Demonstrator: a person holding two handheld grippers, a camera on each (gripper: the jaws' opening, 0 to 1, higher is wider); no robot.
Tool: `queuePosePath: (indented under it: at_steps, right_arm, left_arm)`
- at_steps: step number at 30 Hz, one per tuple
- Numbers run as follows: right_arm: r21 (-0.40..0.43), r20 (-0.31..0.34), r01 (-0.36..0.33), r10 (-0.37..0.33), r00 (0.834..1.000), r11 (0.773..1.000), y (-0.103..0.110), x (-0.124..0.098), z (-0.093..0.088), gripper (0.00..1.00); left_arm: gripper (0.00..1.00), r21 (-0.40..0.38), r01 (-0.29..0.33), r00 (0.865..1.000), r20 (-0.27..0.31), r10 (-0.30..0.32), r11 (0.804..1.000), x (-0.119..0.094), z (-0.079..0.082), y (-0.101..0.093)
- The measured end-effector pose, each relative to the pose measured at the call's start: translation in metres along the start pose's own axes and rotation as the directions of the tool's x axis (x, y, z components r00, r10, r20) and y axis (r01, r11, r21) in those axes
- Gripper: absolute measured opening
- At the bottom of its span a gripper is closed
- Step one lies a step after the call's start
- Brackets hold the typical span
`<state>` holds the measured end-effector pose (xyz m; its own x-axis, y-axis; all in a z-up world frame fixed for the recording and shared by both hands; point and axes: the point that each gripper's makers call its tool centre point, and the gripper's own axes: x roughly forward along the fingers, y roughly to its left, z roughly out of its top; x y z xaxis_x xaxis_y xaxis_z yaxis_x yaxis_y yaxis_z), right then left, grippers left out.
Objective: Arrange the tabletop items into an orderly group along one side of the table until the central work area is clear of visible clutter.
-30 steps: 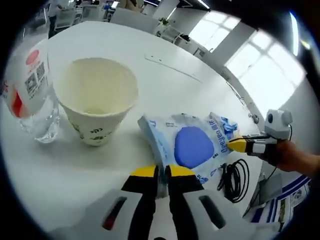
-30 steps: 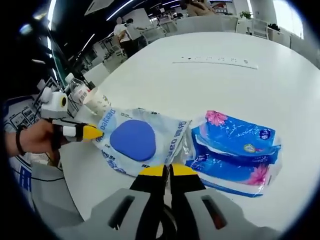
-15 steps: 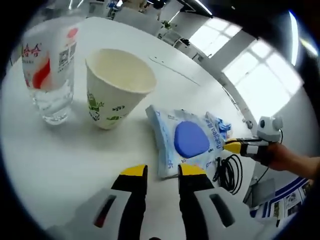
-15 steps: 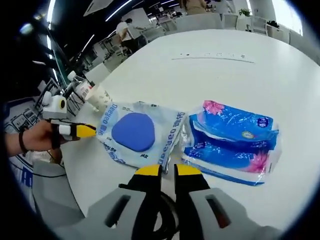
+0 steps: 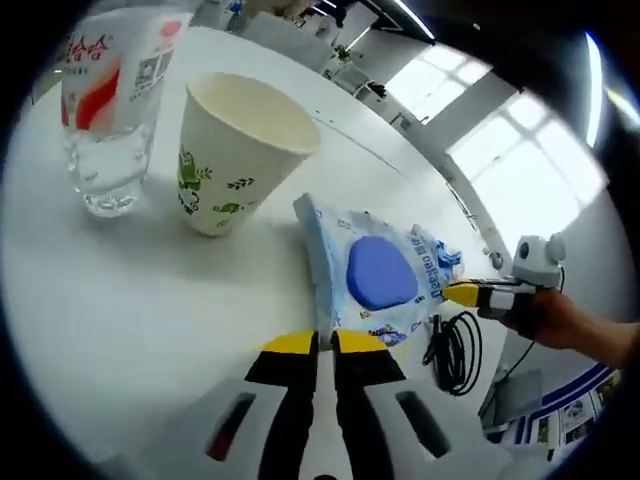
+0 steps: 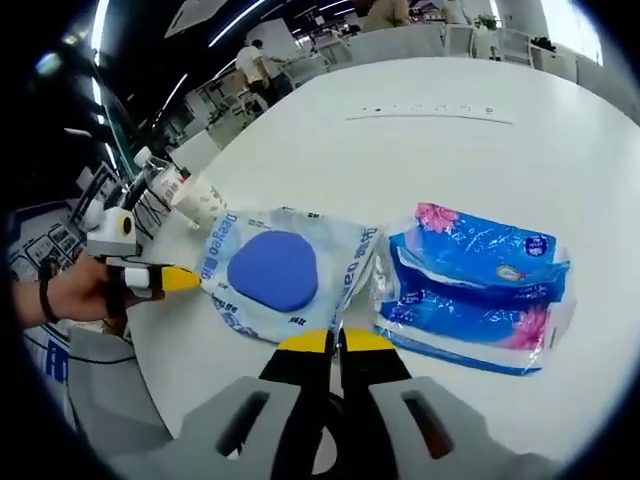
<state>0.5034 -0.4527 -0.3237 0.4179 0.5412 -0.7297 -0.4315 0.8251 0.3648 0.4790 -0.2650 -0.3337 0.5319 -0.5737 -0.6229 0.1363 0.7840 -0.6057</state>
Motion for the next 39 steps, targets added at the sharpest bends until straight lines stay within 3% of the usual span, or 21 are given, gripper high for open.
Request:
queuePosePath:
  at_steps: [4,17,29,39]
  right_arm:
    - [0.022,0.009,-0.004,0.004,1.0,1.0,0.001,0.004,0.005,0.0]
    - [0.057,0.038,-0.002,0.0,0.999,0.998,0.004,0.016,0.018,0.0]
    - [0.074,0.048,0.008,-0.011,0.999,0.997,0.002,0.018,0.023,0.0]
    - [0.037,0.048,0.005,-0.007,0.999,0.999,0.002,0.01,0.017,0.06]
  left_arm:
    - [0.01,-0.078,-0.008,0.999,0.052,0.012,0.997,0.0,0.012,0.005]
    - [0.01,-0.117,-0.056,0.995,0.081,0.066,0.992,0.006,0.034,0.02]
    - [0.02,-0.129,-0.05,0.994,0.086,0.061,0.99,0.007,0.039,0.018]
    - [0.13,-0.155,-0.02,0.992,0.121,0.04,0.988,-0.004,0.041,0.02]
